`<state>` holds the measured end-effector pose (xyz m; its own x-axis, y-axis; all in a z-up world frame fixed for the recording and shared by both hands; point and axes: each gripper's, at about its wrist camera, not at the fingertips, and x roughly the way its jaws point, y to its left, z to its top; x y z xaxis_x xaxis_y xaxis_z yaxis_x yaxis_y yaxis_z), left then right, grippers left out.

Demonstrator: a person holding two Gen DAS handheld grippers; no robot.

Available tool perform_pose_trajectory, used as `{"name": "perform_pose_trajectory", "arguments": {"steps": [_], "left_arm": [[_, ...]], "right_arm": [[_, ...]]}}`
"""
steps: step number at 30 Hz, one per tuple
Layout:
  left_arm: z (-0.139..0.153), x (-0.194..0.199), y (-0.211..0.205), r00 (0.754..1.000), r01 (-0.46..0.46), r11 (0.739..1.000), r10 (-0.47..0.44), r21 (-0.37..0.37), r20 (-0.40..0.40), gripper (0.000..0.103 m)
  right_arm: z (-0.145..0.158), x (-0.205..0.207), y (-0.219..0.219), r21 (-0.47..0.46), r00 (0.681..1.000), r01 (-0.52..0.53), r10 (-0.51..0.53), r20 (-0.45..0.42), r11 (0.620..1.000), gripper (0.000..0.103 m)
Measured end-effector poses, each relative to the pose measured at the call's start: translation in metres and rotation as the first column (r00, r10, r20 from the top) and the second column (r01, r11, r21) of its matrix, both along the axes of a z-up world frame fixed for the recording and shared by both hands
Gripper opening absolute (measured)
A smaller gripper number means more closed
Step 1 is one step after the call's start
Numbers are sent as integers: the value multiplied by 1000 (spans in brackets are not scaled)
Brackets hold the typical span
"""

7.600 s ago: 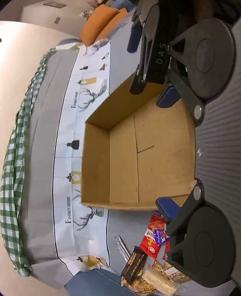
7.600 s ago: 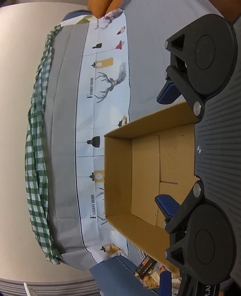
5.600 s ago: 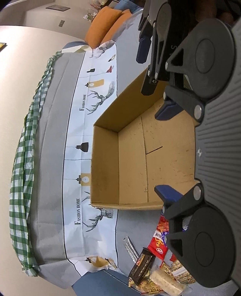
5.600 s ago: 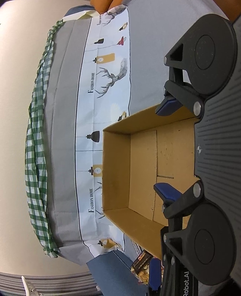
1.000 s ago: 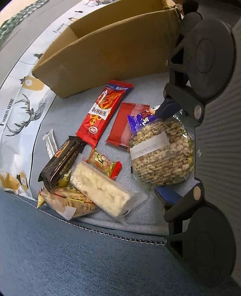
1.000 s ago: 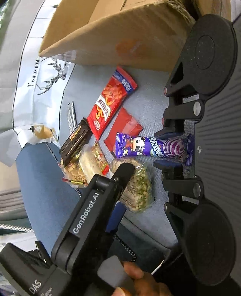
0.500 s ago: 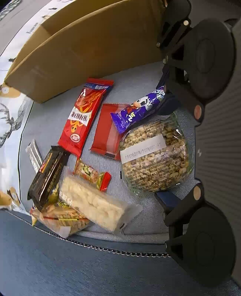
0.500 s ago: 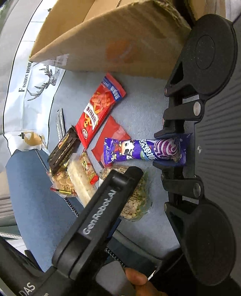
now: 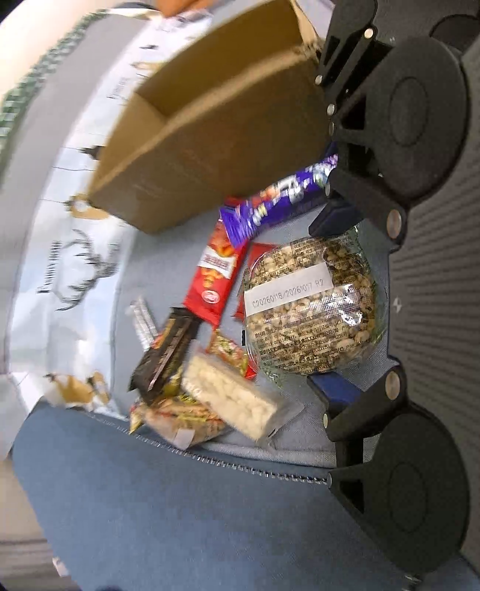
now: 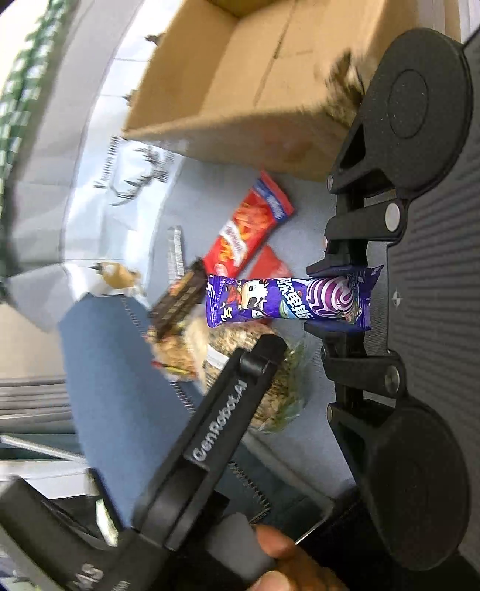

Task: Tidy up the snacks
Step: 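Carry the purple candy bar with the right gripper over the box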

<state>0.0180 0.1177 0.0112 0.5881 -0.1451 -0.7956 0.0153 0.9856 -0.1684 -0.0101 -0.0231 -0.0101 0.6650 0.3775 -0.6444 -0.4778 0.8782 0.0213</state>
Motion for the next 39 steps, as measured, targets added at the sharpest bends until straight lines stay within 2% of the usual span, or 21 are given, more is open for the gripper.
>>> {"name": "perform_pose_trajectory", "arguments": {"steps": [7, 16, 21, 26, 30, 33, 36, 39], "left_arm": [[21, -28, 0, 991, -28, 998, 35, -58, 131, 83], [35, -48, -18, 958, -3, 1000, 5, -10, 287, 83], [37, -49, -30, 943, 12, 1000, -15, 10, 333, 83], [37, -48, -40, 933, 14, 999, -25, 34, 360, 83], [35, -44, -49, 932, 23, 997, -47, 68, 360, 83], [34, -43, -56, 926, 15, 993, -59, 118, 373, 83], [32, -43, -67, 915, 17, 984, -86, 176, 395, 83], [33, -44, -78, 902, 17, 984, -91, 178, 422, 83]], "right_arm": [[43, -29, -28, 67, 992, 18, -25, 120, 998, 25], [111, -24, -88, 226, 958, 86, -143, 247, 970, 25], [111, 1, -129, 253, 945, 138, -204, 257, 958, 25], [95, 22, -179, 258, 914, 254, -319, 252, 932, 25], [70, 31, -201, 308, 897, 342, -406, 172, 888, 25], [69, 32, -201, 339, 900, 310, -389, 196, 889, 25], [65, 34, -198, 321, 907, 290, -366, 207, 902, 25], [65, 30, -203, 318, 906, 275, -355, 232, 907, 25]]}}
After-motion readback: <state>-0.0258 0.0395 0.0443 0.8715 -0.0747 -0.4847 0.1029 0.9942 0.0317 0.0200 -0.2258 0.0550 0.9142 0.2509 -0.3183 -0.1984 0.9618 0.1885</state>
